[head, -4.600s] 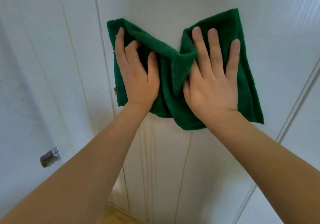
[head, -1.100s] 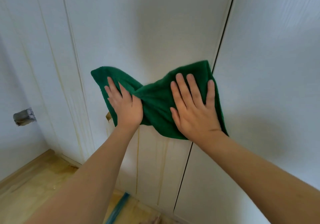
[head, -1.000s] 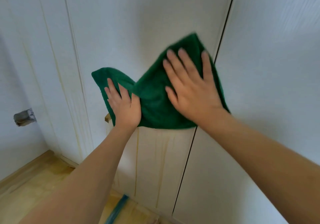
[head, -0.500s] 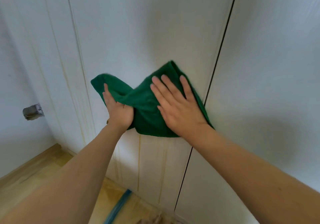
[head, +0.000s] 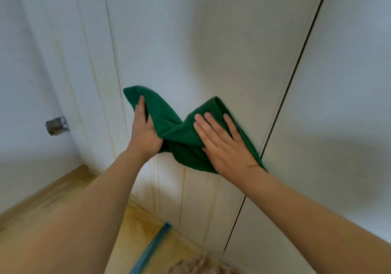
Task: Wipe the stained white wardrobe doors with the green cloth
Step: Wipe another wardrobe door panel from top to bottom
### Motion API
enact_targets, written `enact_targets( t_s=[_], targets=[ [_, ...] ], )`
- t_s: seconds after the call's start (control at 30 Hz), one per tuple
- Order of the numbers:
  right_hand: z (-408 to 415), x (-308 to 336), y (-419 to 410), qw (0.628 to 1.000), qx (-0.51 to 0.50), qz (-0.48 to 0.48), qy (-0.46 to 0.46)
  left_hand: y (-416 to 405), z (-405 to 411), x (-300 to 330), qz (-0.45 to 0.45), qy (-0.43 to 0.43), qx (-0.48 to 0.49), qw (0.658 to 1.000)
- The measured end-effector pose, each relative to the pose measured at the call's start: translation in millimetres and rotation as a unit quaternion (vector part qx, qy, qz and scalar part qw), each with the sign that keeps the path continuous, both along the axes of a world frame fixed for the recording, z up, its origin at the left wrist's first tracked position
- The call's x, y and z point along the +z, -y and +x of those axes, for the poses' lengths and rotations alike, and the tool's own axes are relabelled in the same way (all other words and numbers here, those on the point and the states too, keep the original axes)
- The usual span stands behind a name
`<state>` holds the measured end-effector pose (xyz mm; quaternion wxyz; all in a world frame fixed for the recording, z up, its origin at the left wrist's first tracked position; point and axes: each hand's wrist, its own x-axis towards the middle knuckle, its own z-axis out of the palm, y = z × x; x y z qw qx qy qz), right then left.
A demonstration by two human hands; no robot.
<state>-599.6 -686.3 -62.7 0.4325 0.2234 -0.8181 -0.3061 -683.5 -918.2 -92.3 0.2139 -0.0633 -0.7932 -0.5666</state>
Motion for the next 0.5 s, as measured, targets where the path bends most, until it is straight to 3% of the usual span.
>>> enact_targets(
  t_s=[0.13,0.27,0.4,0.5],
  targets=[
    [-21,90,28,0.993,-0.001,-0.083,-0.084,-1,-5,26,-0.006,-0.052,0.053,0.997],
    [-36,97,49,0.987,-0.055,-0.087,-0.122,-22,-14,16,0.020,-0.065,0.116,0.991],
    [-45,87,59,0.992,-0.035,-0.011,-0.120,-46,-6,-35,0.113,0.059,0.177,0.976],
    [-54,85,73,0.993,-0.036,0.039,-0.104,-55,-2,-57,0.093,0.119,0.181,0.972]
  ],
)
